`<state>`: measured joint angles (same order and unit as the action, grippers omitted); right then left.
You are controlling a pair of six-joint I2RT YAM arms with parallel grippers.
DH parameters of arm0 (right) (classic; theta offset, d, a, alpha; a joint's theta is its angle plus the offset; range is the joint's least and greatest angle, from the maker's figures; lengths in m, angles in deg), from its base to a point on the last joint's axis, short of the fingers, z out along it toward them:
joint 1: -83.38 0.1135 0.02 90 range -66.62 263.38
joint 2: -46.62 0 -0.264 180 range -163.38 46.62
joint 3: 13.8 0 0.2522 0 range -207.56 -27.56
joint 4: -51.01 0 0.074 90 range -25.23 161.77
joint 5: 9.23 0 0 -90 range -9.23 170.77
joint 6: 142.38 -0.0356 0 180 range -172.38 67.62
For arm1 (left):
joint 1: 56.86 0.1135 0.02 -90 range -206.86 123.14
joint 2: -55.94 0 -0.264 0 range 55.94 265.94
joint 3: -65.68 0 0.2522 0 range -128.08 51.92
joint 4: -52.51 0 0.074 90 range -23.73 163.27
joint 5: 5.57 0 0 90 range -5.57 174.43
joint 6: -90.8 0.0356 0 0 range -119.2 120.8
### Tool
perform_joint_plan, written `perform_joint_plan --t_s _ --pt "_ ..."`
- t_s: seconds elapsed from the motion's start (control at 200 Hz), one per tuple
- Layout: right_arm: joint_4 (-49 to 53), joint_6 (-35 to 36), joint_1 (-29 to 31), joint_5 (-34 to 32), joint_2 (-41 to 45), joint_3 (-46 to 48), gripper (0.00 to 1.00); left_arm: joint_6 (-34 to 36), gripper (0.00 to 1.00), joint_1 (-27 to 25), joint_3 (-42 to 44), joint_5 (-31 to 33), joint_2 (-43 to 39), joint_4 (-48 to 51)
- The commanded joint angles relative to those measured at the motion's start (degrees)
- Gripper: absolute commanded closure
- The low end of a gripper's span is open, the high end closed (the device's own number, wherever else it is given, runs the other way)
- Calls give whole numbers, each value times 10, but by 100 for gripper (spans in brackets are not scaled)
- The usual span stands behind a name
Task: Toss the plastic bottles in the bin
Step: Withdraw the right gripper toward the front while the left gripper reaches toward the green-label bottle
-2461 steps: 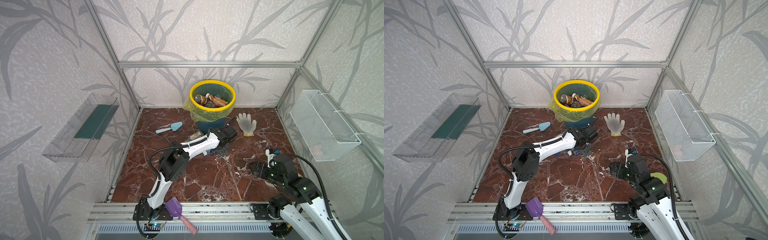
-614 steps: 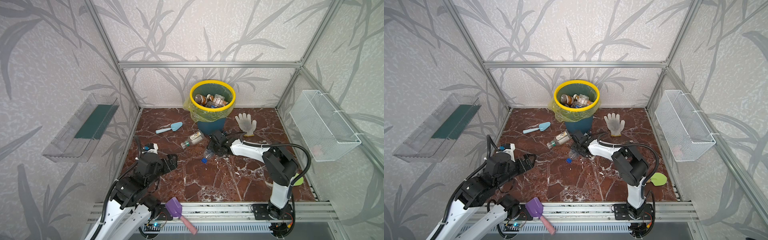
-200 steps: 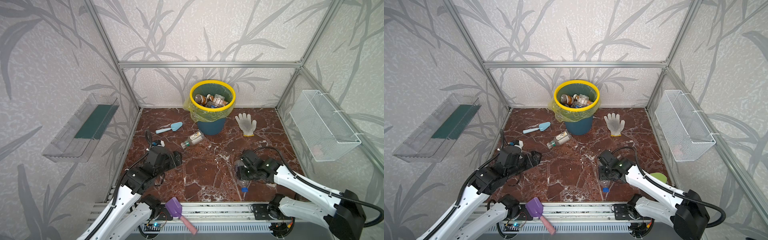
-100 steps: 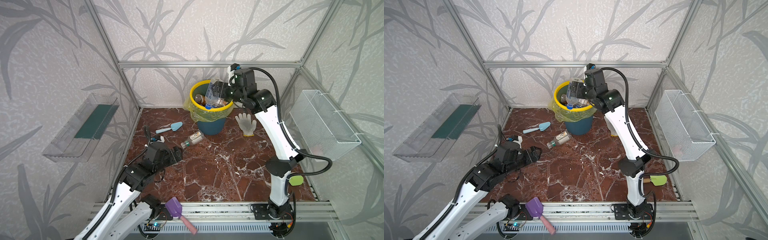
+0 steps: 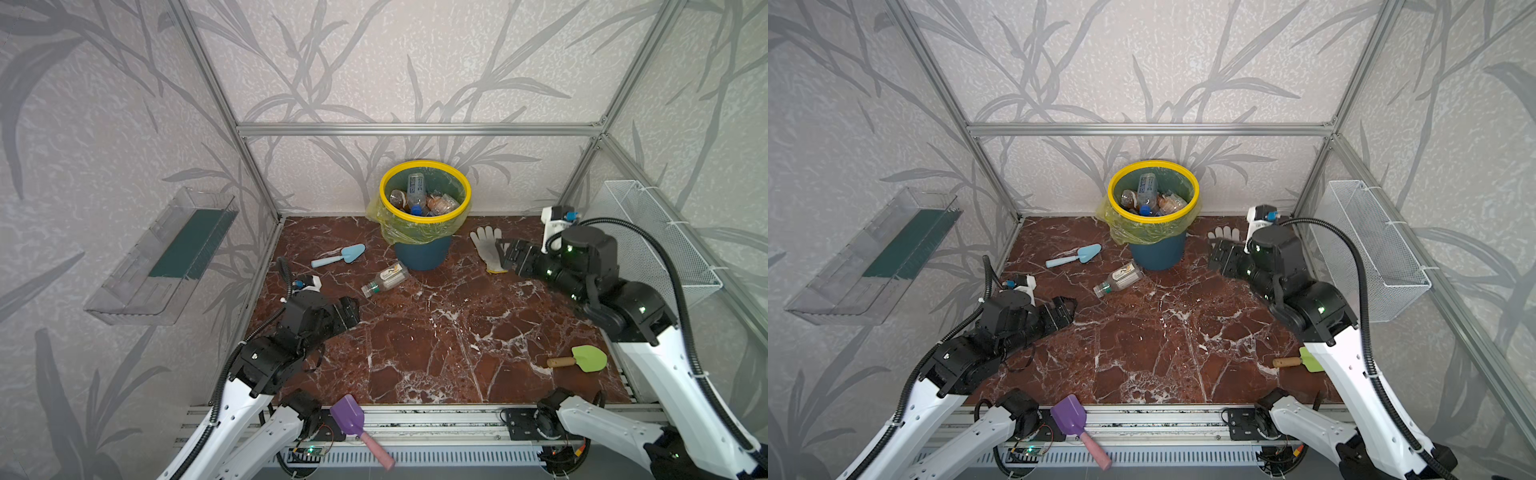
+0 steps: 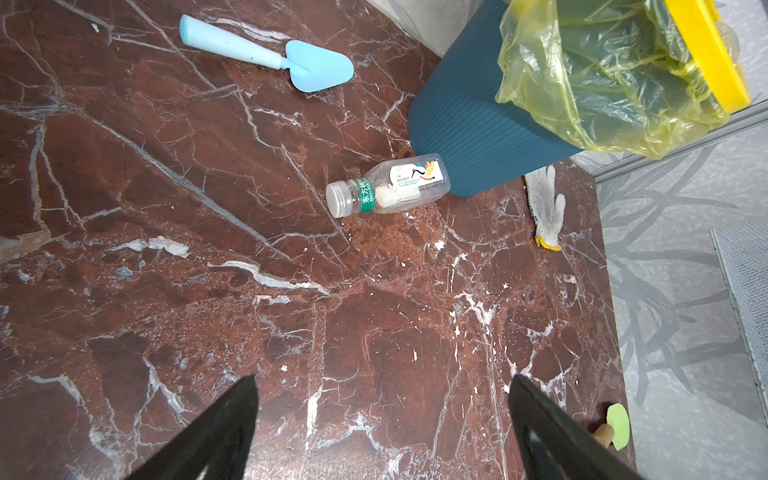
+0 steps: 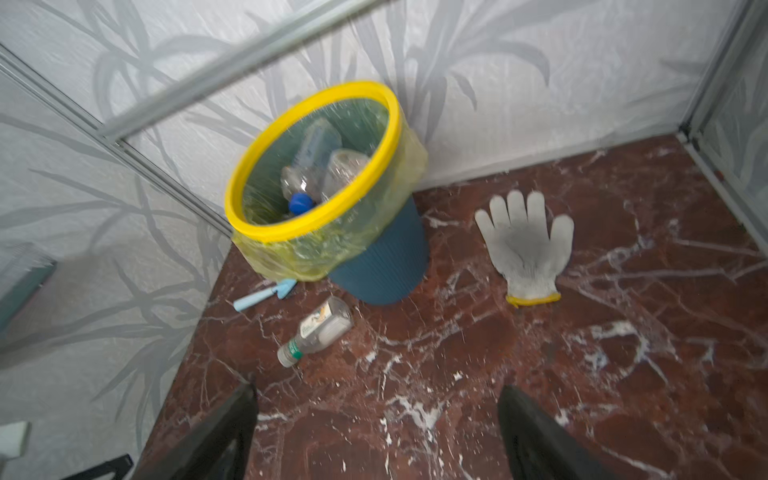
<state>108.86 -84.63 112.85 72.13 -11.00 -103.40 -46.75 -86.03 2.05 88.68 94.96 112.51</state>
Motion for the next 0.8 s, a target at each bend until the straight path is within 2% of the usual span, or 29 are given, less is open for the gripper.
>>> perform_joint_plan --t_s 0.0,0.135,0.275,0.39,0.43,0.675,0.795 --pt "-7 -39 1 28 6 118 11 12 6 3 6 12 15 -7" --pt "-40 -78 2 71 51 226 13 33 6 6 0 16 49 -36" --pt "-65 -99 14 98 71 293 14 59 5 26 -9 -7 111 -83" --pt "-84 -113 34 106 70 327 14 80 5 55 -20 -41 176 -124" --pt "-89 -117 41 108 68 336 14 72 5 60 -29 -36 200 -128" --pt "-118 -140 77 99 65 379 14 159 6 84 -78 -37 325 -190" --pt "-125 -145 82 99 66 394 15 184 6 89 -118 -45 390 -174"
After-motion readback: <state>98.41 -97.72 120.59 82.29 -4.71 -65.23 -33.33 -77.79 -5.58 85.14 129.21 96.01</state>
